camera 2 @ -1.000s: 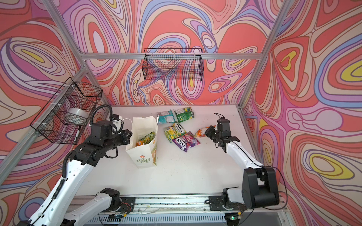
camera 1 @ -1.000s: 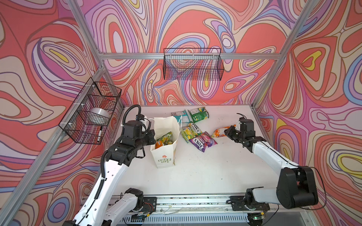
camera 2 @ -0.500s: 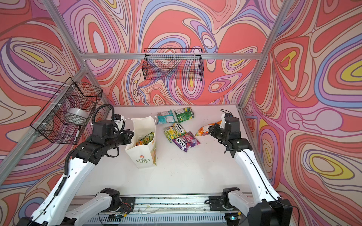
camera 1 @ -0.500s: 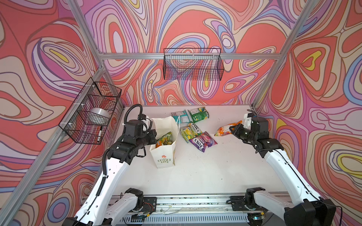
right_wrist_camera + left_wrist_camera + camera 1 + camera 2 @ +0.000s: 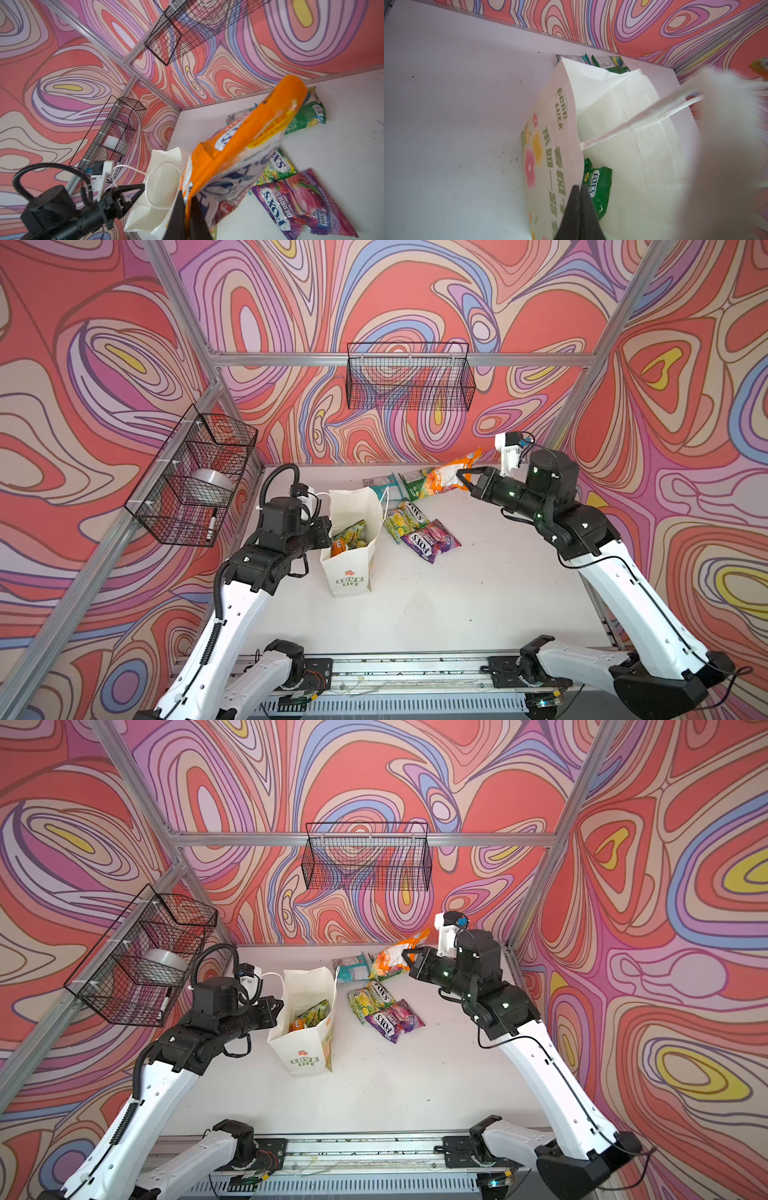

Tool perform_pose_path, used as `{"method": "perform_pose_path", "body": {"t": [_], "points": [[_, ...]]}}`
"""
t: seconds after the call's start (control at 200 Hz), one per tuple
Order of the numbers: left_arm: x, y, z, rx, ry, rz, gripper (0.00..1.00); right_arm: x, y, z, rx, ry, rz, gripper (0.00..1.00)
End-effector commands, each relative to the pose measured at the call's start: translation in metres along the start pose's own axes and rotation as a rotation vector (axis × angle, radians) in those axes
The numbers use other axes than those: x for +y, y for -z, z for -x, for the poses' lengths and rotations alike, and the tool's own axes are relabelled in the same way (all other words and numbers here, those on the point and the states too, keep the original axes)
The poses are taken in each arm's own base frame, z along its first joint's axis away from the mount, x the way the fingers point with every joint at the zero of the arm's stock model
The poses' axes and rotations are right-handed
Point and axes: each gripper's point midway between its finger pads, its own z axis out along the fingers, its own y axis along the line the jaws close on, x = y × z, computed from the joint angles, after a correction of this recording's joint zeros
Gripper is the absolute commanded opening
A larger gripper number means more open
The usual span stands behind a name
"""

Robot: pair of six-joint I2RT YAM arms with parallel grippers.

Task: Place the snacks into the paper bag
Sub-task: Place the snack in the paper bag.

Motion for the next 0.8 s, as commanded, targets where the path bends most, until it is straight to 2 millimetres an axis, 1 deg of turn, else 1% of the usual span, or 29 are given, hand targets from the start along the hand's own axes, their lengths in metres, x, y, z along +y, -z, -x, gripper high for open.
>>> {"method": "perform_pose_path", "body": {"t": [0.0,0.05,0.06,0.13,0.15,0.185,0.225,0.306,0.356,0.436,0.506,0.616,0.796], "points": [[-0.005,0.005,0.014,-0.066,-0.003,-0.024,0.0,0.043,-0.014,0.013,-0.03,0.062,0.079,0.0],[-0.006,0.004,0.014,-0.062,-0.002,-0.026,0.0,0.063,-0.023,0.01,-0.022,0.092,0.111,0.0],[-0.006,0.004,0.014,-0.063,-0.002,-0.027,0.0,0.065,-0.024,0.01,-0.021,0.094,0.112,0.0],[-0.005,0.002,0.013,-0.058,0.002,-0.025,0.0,0.095,-0.039,0.002,0.005,0.129,0.166,0.0],[-0.005,0.002,0.013,-0.055,0.002,-0.026,0.0,0.1,-0.041,0.001,0.009,0.135,0.176,0.0],[-0.005,0.001,0.012,-0.05,0.003,-0.023,0.0,0.111,-0.05,-0.006,0.028,0.149,0.191,0.0],[-0.004,-0.001,0.012,-0.046,0.003,-0.017,0.0,0.126,-0.053,-0.01,0.035,0.168,0.215,0.0],[-0.003,-0.001,0.012,-0.041,0.005,-0.01,0.0,0.145,-0.07,-0.025,0.072,0.195,0.247,0.0],[-0.003,-0.001,0.011,-0.043,0.004,-0.011,0.0,0.155,-0.077,-0.034,0.095,0.203,0.267,0.0],[-0.003,0.0,0.013,-0.052,0.003,-0.01,0.0,0.162,-0.091,-0.049,0.141,0.207,0.281,0.0],[-0.002,0.001,0.013,-0.054,0.003,-0.006,0.0,0.161,-0.101,-0.063,0.177,0.209,0.276,0.0],[-0.002,0.001,0.013,-0.055,0.003,-0.006,0.0,0.151,-0.114,-0.079,0.212,0.215,0.24,0.0],[-0.002,0.003,0.014,-0.062,0.004,-0.008,0.0,0.136,-0.126,-0.1,0.268,0.214,0.205,0.0]]}}
